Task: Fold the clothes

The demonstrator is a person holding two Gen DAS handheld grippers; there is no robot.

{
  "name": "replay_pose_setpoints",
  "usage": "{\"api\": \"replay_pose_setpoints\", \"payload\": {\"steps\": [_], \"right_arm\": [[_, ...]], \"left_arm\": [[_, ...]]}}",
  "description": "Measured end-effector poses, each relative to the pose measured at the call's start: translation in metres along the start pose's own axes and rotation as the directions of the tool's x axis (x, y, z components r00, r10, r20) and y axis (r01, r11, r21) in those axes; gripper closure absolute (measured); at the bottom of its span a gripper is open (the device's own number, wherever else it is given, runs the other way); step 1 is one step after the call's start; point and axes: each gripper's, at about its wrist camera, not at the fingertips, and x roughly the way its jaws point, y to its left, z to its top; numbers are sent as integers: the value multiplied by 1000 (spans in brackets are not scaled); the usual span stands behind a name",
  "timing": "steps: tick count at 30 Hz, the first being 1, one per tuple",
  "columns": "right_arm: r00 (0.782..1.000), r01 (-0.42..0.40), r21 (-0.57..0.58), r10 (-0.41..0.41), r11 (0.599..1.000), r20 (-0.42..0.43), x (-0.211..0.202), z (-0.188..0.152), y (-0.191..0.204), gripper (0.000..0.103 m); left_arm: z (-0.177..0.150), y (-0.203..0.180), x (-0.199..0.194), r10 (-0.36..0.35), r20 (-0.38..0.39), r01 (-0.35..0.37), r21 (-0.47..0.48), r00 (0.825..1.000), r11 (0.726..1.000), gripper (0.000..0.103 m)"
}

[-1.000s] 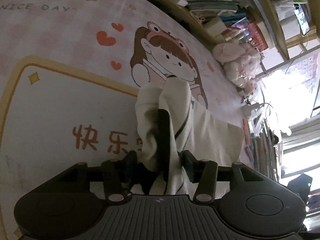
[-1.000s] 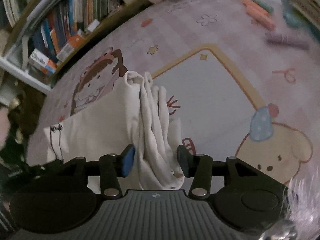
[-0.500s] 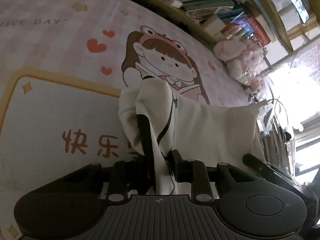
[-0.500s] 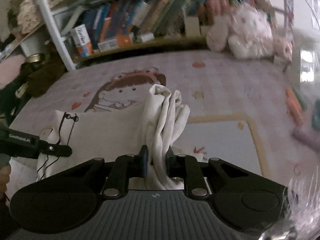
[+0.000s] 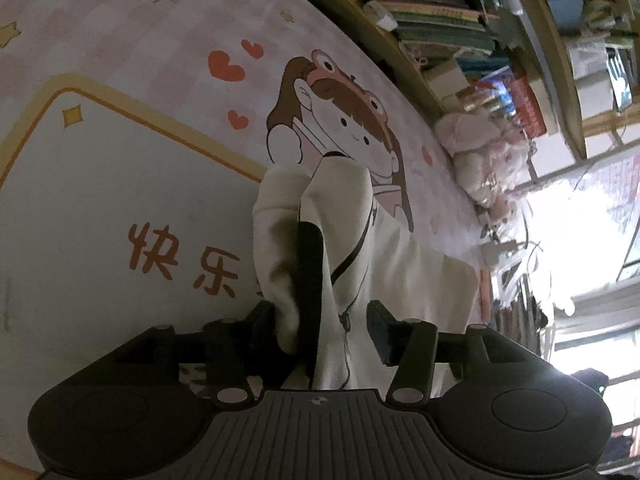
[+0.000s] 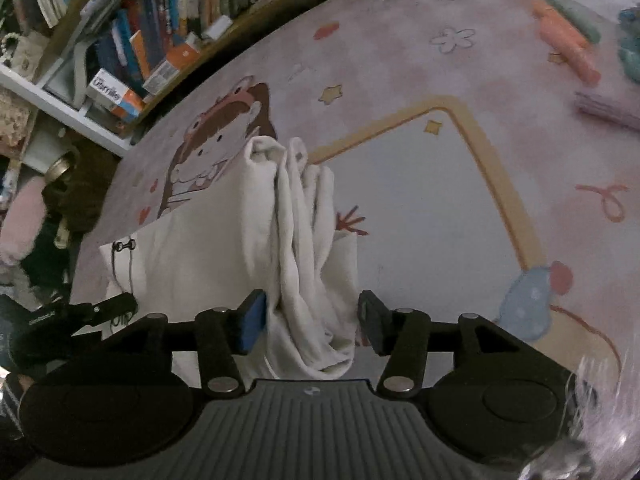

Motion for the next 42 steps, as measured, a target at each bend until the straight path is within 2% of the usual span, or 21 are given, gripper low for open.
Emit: {"api": "replay_pose_setpoints", "payload": {"steps": [1,6,7,8,10,14,27,33,42], "right_arm": [[1000,-9,-12,9,1000,-7,2,1,2,61],[998,-53,-49,51,997,-28,15,8,7,73],[998,-58,-57,56,997,-29,17,9,8,76],[998,-59,-71,58,996,-21,16,10,10,77],[998,-56,-102,57,993,7,12,12,15,82],[996,-47,-165,58,985,62,4,15,24,84],[984,-35,-252,78,967,163,-12,62,43,86],[975,-16,-294,81,956,209,-8,90,50,86],[968,-18,-311,94,950,233,8,131,56,86]], "left_arm": [[-1,0,0,0,6,0,-7,1000,1000,51],[-3,-6,1,27,26,-27,0,999,1000,57],[-4,-8,2,43,28,-43,7,999,999,61],[-4,-10,3,58,29,-58,14,998,998,72],[-6,-14,4,83,36,-84,21,996,996,78],[-7,-24,-2,63,74,-65,31,995,997,86],[40,-59,-1,-50,156,29,132,987,991,86],[68,-72,13,-76,181,44,173,981,984,86],[110,-84,29,-86,214,40,212,973,977,86]]}}
